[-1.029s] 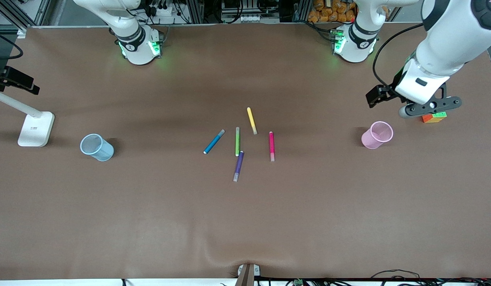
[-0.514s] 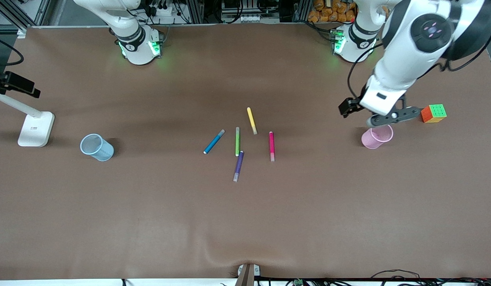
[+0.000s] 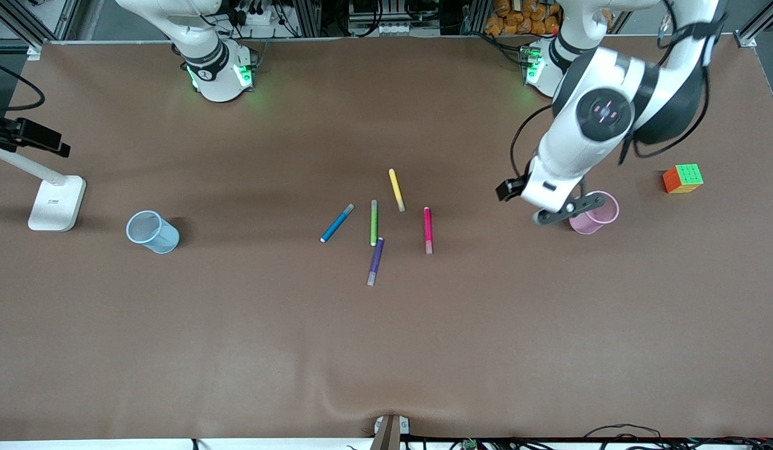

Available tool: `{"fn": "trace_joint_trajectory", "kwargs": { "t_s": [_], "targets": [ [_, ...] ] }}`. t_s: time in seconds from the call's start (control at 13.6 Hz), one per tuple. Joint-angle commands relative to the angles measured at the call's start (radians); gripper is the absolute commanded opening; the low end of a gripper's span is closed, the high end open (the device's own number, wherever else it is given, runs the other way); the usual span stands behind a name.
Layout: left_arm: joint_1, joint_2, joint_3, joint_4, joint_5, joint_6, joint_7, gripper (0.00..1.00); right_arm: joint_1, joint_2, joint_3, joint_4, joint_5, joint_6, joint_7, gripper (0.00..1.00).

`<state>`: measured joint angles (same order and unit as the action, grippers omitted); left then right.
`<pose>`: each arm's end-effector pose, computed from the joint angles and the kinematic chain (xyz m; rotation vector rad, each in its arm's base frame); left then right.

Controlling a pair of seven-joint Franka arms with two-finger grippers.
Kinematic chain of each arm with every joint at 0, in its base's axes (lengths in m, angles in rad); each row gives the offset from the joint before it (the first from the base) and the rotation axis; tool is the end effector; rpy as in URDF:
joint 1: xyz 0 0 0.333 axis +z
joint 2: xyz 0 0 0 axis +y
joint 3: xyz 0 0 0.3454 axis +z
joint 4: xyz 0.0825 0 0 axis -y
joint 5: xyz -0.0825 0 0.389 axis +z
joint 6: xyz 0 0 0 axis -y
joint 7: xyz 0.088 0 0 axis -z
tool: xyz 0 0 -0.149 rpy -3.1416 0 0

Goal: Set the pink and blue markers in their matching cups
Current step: 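Move the left gripper toward the pink marker in the middle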

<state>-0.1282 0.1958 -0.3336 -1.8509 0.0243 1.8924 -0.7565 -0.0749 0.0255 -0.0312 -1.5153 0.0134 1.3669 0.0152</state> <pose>0.5373 -0.2559 0.3961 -3.0544 -0.4409 0.2184 0.5357 -0.0546 0.6084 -3.1039 0.1861 0.2699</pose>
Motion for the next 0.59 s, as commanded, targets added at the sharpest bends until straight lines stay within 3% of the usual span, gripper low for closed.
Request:
{"fn": "trace_joint_trajectory", "kwargs": {
  "t_s": [0.0,0.51],
  "targets": [
    [-0.022,0.120,-0.004,0.126,0.005,-0.016,-0.038,1.00,-0.014,0.033,0.010,0.024,-0.006,-0.029,-0.001,1.00],
    [-0.088,0.347,-0.004,0.297,0.005,-0.033,-0.050,1.00,-0.011,0.044,0.011,0.023,-0.006,-0.031,-0.004,1.00]
  ]
}}
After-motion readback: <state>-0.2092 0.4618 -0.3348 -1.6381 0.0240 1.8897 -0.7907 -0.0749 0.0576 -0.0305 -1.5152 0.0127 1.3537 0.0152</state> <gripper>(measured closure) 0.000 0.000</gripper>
